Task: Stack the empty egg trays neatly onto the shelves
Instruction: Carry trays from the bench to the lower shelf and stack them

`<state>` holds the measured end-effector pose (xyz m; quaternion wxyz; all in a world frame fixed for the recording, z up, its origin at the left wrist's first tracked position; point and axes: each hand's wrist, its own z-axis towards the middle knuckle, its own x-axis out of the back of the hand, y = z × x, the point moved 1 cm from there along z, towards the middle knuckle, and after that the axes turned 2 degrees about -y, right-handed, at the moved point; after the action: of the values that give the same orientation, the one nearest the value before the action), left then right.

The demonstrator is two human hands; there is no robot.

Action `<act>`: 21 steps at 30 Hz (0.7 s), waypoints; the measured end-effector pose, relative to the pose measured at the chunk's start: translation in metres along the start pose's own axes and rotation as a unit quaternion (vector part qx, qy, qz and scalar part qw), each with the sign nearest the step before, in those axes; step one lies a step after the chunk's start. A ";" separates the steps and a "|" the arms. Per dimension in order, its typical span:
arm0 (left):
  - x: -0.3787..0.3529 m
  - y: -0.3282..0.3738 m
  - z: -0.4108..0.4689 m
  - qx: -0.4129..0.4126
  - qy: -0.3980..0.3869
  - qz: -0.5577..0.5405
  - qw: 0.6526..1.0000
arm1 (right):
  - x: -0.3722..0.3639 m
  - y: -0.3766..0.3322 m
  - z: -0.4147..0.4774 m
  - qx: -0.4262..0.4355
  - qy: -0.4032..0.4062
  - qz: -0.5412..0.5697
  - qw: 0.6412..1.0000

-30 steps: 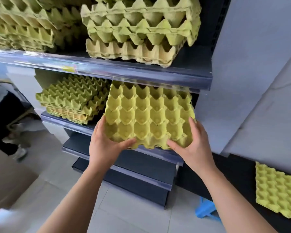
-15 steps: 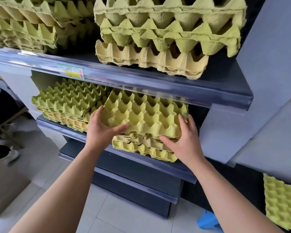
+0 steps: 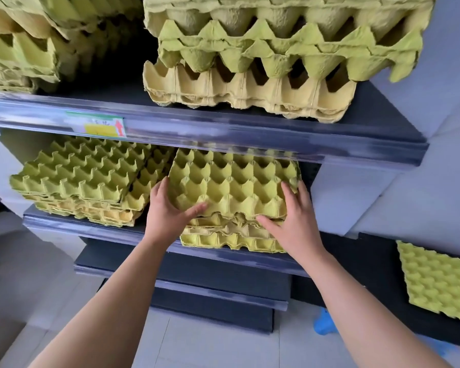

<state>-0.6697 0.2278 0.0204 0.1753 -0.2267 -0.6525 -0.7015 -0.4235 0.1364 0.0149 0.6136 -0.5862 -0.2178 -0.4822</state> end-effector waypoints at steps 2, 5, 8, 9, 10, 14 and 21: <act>-0.001 -0.002 0.001 -0.004 -0.008 0.016 1.000 | 0.001 -0.002 -0.001 -0.012 0.001 -0.022 1.000; -0.002 -0.006 0.003 -0.033 0.004 0.060 0.998 | 0.003 -0.007 -0.007 -0.028 0.002 -0.053 0.998; -0.005 -0.004 -0.004 -0.109 0.037 0.148 0.982 | 0.005 -0.014 -0.020 -0.023 0.030 -0.067 0.997; -0.008 -0.001 -0.009 -0.144 0.046 0.172 0.973 | 0.006 -0.015 -0.027 -0.022 0.039 -0.067 0.997; -0.012 0.003 -0.015 -0.179 0.051 0.185 0.965 | 0.007 -0.016 -0.034 -0.021 0.045 -0.068 0.996; -0.037 0.023 -0.042 -0.283 0.015 0.188 0.940 | 0.021 -0.008 -0.066 -0.018 0.073 -0.079 0.994; -0.118 0.071 -0.094 -0.399 -0.102 0.149 0.899 | 0.066 0.069 -0.129 -0.101 0.134 -0.072 0.983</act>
<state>-0.5405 0.1219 0.0110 0.1047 -0.4424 -0.2914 -0.8417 -0.3749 -0.0163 0.0066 0.5385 -0.5580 -0.1259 -0.6187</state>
